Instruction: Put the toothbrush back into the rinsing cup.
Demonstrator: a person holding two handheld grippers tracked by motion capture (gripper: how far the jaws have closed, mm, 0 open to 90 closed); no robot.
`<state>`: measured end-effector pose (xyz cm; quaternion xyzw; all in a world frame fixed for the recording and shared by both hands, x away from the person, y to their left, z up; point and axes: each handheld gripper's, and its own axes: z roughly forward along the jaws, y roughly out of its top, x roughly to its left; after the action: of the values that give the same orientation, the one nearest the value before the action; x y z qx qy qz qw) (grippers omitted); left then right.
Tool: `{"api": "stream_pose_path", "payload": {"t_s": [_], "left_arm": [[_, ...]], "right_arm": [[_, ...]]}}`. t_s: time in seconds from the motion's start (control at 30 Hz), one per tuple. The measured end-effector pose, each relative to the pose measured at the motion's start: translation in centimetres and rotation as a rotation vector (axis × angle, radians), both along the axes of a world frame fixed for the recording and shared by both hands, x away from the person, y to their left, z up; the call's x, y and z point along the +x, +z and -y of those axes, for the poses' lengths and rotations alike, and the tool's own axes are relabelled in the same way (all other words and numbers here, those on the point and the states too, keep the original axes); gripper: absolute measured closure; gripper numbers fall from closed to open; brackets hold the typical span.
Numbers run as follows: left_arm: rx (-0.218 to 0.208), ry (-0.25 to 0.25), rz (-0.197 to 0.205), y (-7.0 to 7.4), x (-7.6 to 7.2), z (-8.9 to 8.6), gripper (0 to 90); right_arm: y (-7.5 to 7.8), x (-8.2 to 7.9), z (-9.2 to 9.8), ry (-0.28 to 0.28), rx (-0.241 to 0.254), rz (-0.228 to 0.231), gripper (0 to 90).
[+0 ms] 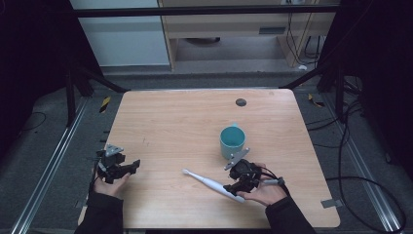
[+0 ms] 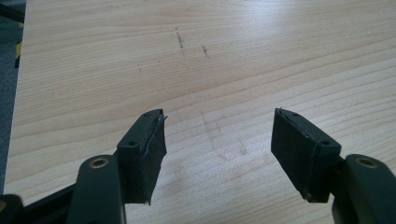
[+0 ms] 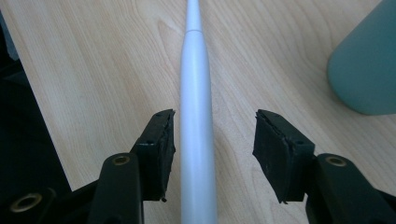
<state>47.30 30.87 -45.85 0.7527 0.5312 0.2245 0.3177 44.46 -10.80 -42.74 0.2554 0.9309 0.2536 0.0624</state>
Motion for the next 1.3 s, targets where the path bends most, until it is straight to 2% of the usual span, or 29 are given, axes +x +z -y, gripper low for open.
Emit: {"api": "stream_pose_path", "payload": {"t_s": [0.1, 0.3, 0.63, 1.3], "left_arm": [[0.0, 0.001, -0.003, -0.1, 0.0, -0.1, 34.8], [0.001, 0.0, -0.005, -0.1, 0.1, -0.1, 34.8], [0.004, -0.006, -0.007, -0.1, 0.1, 0.0, 34.8], [0.009, -0.008, -0.009, -0.2, 0.1, 0.1, 34.8]], "right_arm": [[-0.2, 0.3, -0.8, -0.003, -0.046, -0.02, 48.0], [-0.7, 0.4, -1.9, 0.025, -0.119, -0.036, 50.1], [-1.7, 0.6, -3.0, 0.043, -0.158, -0.05, 52.7], [-3.6, 1.3, -3.9, 0.051, -0.223, -0.12, 60.7]]}}
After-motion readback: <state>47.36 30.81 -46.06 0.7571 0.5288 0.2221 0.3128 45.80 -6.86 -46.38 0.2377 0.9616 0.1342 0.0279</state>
